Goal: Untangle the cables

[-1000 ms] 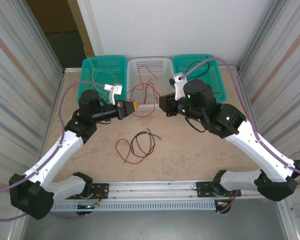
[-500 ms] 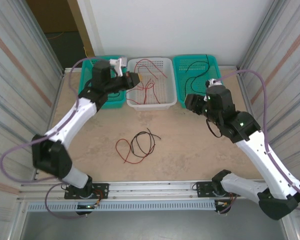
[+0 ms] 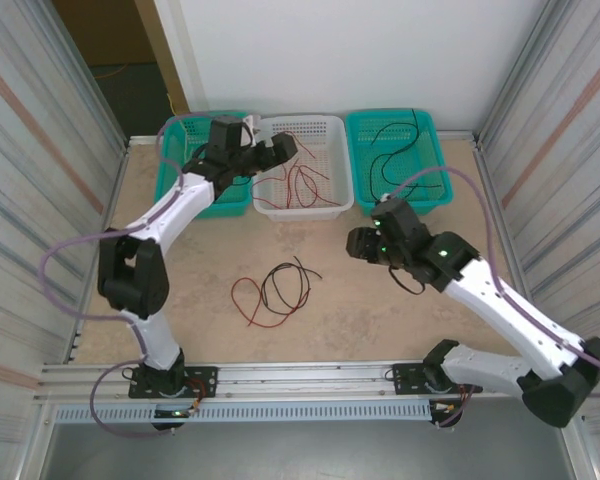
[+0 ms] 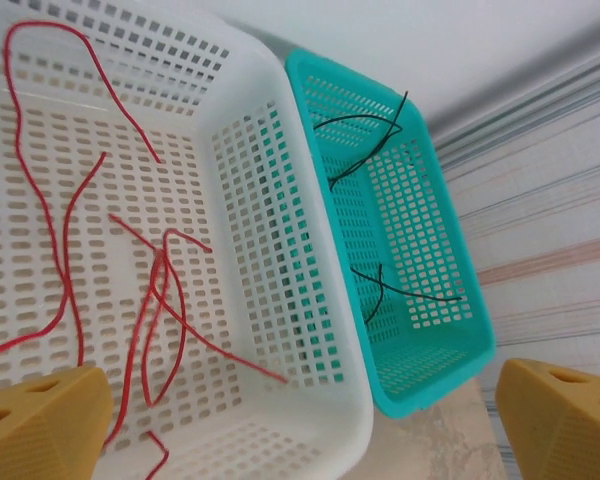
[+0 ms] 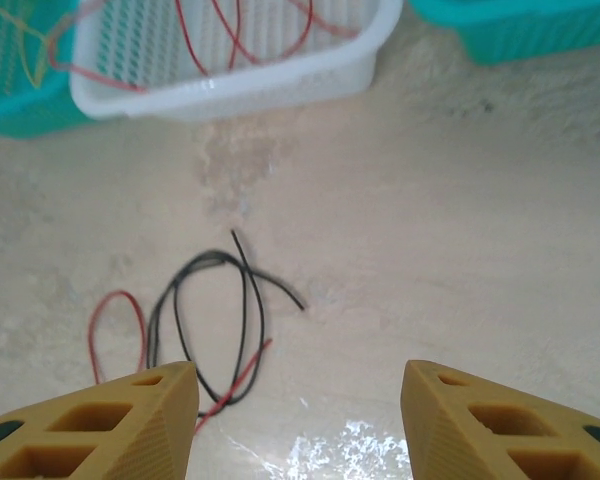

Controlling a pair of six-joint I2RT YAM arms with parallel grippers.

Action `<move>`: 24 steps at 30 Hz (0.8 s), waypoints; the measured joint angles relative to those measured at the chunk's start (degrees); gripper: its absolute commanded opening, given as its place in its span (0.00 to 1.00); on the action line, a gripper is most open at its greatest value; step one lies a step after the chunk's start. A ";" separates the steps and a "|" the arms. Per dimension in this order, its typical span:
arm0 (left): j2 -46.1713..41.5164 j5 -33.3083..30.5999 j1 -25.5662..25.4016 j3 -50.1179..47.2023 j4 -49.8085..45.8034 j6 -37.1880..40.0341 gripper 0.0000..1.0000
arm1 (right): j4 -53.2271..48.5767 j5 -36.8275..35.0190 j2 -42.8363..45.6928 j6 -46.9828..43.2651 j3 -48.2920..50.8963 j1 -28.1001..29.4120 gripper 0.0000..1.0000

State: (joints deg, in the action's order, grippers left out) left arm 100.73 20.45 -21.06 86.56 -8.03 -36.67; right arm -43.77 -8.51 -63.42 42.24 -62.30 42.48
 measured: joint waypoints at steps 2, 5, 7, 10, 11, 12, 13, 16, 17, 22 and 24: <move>-6.34 -1.16 0.00 -4.83 0.48 1.18 0.93 | 1.31 0.81 -4.79 0.42 0.57 1.77 0.54; -16.72 -2.19 0.04 -12.48 1.03 2.62 0.86 | 3.50 1.42 -13.07 0.70 0.59 3.98 0.54; -23.06 -2.10 0.24 -16.85 0.70 3.10 0.81 | 5.03 1.97 -18.40 0.68 0.22 5.27 0.54; -31.61 -1.38 0.66 -23.61 0.15 3.61 0.76 | 6.62 2.27 -26.25 0.68 -1.79 6.86 0.47; -34.29 -1.09 0.81 -26.03 -0.37 3.74 0.75 | 6.88 2.36 -28.92 0.79 -2.91 7.28 0.44; -36.68 -0.87 0.87 -28.15 -1.22 3.78 0.74 | 6.97 2.36 -30.95 0.92 -3.87 7.63 0.42; -38.97 -0.68 0.85 -30.23 -2.19 3.91 0.73 | 7.28 2.38 -33.42 1.22 -5.01 8.02 0.40; -44.98 -0.31 0.85 -35.43 -5.53 4.35 0.71 | 7.89 2.64 -38.01 3.10 -6.32 9.20 0.37; -46.66 -0.11 0.85 -36.98 -6.36 4.48 0.71 | 7.96 2.71 -39.08 3.91 -6.38 9.64 0.37; -50.82 0.66 0.85 -42.97 -9.29 4.52 0.66 | 7.78 3.10 -43.39 6.73 -7.61 11.54 0.33; -50.75 1.03 0.85 -44.37 -9.86 4.35 0.65 | 7.80 3.45 -44.63 7.32 -8.26 11.85 0.29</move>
State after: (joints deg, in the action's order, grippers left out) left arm 49.98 21.47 -20.21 42.19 -17.89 -32.32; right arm -35.97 -5.06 -108.05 49.56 -70.57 54.33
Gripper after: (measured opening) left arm 0.660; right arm 0.314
